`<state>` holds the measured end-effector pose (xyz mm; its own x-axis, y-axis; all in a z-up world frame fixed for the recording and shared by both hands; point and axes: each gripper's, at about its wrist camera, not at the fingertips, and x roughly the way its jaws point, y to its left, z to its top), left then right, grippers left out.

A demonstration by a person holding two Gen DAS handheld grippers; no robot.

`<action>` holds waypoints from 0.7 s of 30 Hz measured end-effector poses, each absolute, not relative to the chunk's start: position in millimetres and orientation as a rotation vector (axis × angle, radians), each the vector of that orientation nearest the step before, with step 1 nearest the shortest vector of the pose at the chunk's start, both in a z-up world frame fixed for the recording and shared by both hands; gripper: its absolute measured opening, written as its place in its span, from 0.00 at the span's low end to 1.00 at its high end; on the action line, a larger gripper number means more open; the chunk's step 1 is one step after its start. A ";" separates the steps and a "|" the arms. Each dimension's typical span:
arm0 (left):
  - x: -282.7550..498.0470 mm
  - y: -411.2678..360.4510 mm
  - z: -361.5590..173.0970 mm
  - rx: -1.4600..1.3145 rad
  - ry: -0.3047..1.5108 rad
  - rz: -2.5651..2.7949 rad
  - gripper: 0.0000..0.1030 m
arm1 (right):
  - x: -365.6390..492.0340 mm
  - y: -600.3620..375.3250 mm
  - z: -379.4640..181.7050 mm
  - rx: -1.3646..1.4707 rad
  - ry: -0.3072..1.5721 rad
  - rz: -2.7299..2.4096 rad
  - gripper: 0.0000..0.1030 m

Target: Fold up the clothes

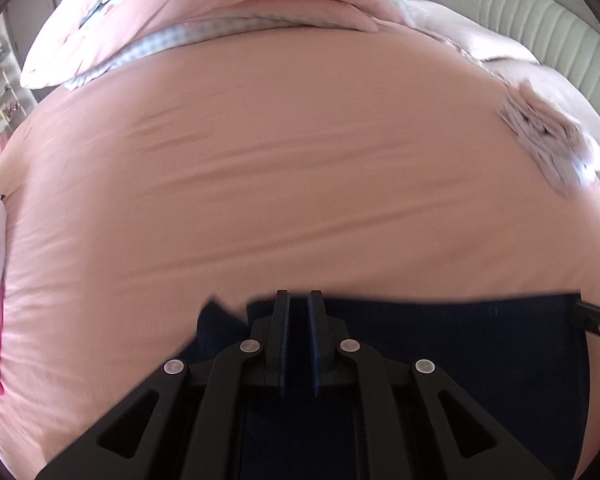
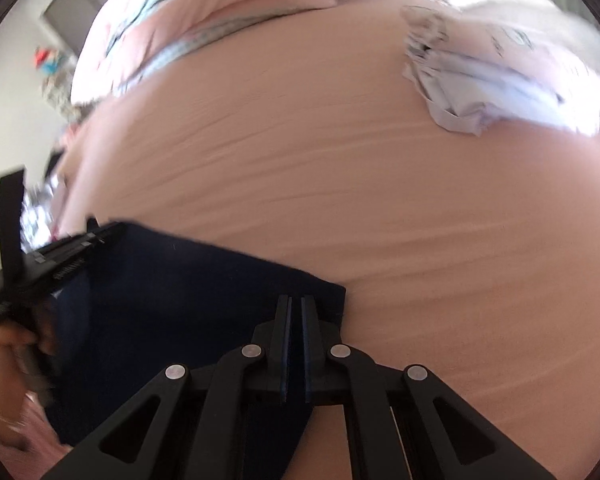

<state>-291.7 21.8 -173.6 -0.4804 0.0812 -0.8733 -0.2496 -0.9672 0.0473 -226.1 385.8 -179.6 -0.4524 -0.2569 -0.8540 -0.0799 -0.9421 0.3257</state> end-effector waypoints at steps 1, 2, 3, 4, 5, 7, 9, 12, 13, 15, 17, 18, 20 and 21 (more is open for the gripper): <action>-293.9 23.6 -170.4 -1.485 0.265 2.558 0.08 | -225.1 385.7 -175.2 1.563 -0.468 -2.579 0.05; -293.5 25.0 -166.5 -1.481 0.277 2.579 0.08 | -223.8 385.0 -170.0 1.544 -0.433 -2.619 0.06; -291.8 26.4 -161.6 -1.471 0.276 2.588 0.08 | -222.5 383.6 -165.9 1.526 -0.400 -2.648 0.10; -287.2 27.8 -155.3 -1.453 0.257 2.577 0.08 | -223.6 382.5 -163.3 1.514 -0.374 -2.661 0.15; -281.2 29.2 -150.0 -1.441 0.250 2.567 0.08 | -224.6 380.5 -162.0 1.515 -0.354 -2.663 0.17; -262.4 30.2 -143.2 -1.443 0.257 2.532 0.08 | -222.5 368.3 -164.6 1.553 -0.298 -2.650 0.19; -240.3 30.2 -138.2 -1.457 0.274 2.488 0.09 | -222.6 353.6 -168.0 1.600 -0.220 -2.628 0.19; -202.8 21.2 -136.6 -1.494 0.238 2.442 0.30 | -221.8 328.6 -172.9 1.627 -0.129 -2.581 0.27; -191.9 17.5 -139.1 -1.506 0.227 2.432 0.38 | -219.8 321.4 -173.3 1.633 -0.097 -2.571 0.35; -180.9 10.2 -150.2 -1.522 0.228 2.426 0.52 | -217.8 308.2 -175.4 1.643 -0.044 -2.549 0.39; -191.3 -0.8 -168.1 -1.555 0.263 2.449 0.52 | -222.5 298.5 -181.5 1.658 0.002 -2.528 0.39; -190.1 -2.9 -175.5 -1.579 0.283 2.457 0.53 | -225.8 295.9 -185.5 1.663 0.036 -2.530 0.39; -184.1 -8.6 -180.0 -1.585 0.278 2.469 0.54 | -228.9 290.0 -192.3 1.665 0.118 -2.537 0.39; -178.3 -10.9 -175.5 -1.582 0.265 2.469 0.54 | -228.2 288.6 -193.3 1.659 0.150 -2.547 0.41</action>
<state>-178.3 -10.9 -175.5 -0.4092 0.0684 -0.9099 -0.2601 -0.9646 0.0445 -228.2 288.6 -193.3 -0.4027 -0.0283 -0.9149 0.1357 -0.9903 -0.0292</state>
